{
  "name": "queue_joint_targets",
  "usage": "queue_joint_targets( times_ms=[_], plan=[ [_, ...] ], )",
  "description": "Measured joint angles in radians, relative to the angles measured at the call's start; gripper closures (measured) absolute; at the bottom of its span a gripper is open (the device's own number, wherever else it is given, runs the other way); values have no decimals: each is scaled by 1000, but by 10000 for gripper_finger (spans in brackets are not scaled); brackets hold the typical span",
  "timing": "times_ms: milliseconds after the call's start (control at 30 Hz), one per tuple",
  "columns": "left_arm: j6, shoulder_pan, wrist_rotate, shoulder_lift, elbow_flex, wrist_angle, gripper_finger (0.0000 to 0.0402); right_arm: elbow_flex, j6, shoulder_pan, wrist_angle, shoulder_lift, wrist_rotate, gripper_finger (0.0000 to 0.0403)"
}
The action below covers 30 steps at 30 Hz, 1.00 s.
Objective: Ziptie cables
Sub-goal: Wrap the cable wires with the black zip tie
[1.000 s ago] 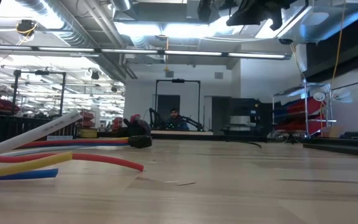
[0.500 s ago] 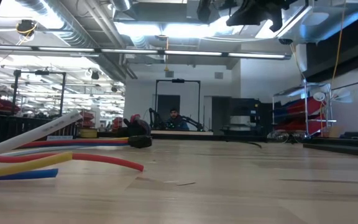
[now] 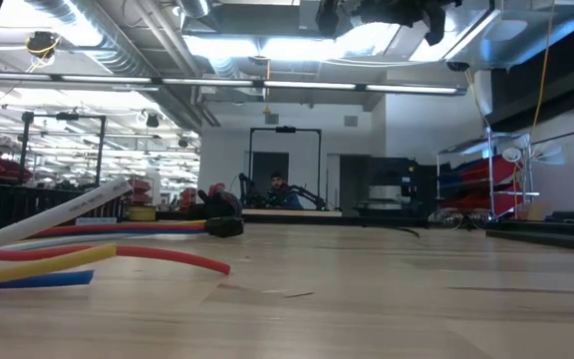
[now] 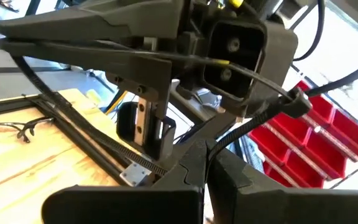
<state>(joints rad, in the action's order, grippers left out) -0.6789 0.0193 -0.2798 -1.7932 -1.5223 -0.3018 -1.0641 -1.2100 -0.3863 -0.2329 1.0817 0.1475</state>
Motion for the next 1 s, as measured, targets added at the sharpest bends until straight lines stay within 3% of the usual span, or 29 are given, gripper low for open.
queue_joint_targets(
  times_ms=[367,1000],
  plan=[
    [-61,3,28,0,0,-53,401,0,-157,1,33,0,-23,403],
    [-191,-7,97,0,0,-110,401,0,-166,1,104,0,38,403]
  ],
)
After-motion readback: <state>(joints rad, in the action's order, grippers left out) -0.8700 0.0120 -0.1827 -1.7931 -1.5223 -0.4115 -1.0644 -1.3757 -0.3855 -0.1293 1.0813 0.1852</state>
